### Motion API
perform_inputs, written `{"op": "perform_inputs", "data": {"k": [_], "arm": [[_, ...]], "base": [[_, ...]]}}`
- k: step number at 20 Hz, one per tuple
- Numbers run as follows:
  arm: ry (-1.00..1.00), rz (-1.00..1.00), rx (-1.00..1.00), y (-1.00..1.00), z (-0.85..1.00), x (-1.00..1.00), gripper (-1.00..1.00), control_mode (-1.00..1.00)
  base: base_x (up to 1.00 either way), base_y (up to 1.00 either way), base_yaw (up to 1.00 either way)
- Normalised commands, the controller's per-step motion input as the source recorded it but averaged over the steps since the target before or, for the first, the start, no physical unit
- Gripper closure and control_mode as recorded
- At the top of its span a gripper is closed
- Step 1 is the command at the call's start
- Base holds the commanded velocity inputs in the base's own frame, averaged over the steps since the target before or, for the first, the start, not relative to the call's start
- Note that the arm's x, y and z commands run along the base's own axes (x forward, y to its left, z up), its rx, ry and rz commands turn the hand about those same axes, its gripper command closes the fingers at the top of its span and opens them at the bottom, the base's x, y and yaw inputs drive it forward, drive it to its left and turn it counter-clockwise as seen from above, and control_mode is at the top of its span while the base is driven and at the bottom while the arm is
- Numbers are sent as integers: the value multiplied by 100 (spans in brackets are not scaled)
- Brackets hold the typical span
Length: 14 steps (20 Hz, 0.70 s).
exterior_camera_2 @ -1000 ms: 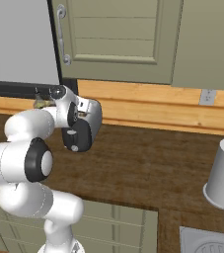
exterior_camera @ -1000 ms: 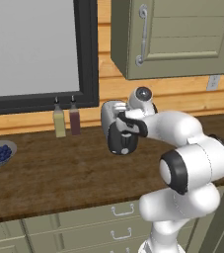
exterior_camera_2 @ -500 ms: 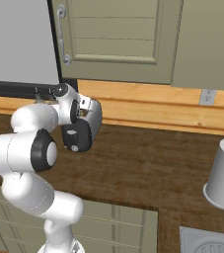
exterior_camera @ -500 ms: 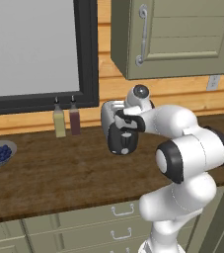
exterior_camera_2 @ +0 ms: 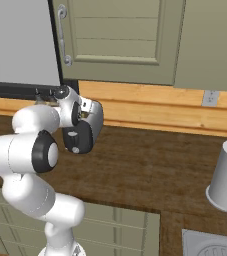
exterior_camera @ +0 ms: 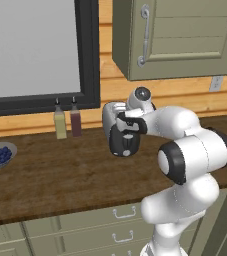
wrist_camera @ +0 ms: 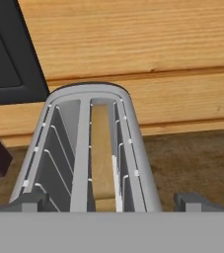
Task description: Start the toaster. Once the lever pops up, take the bread to the plate on the dining counter.
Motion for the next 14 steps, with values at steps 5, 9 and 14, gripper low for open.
{"op": "perform_inputs", "data": {"k": [5,9,14], "arm": [[0,0,0,0,0,0,-100,-100],[4,0,0,0,0,13,-100,-100],[2,0,0,1,0,24,-100,-100]], "base": [[0,0,0],[0,0,0],[0,0,0]]}}
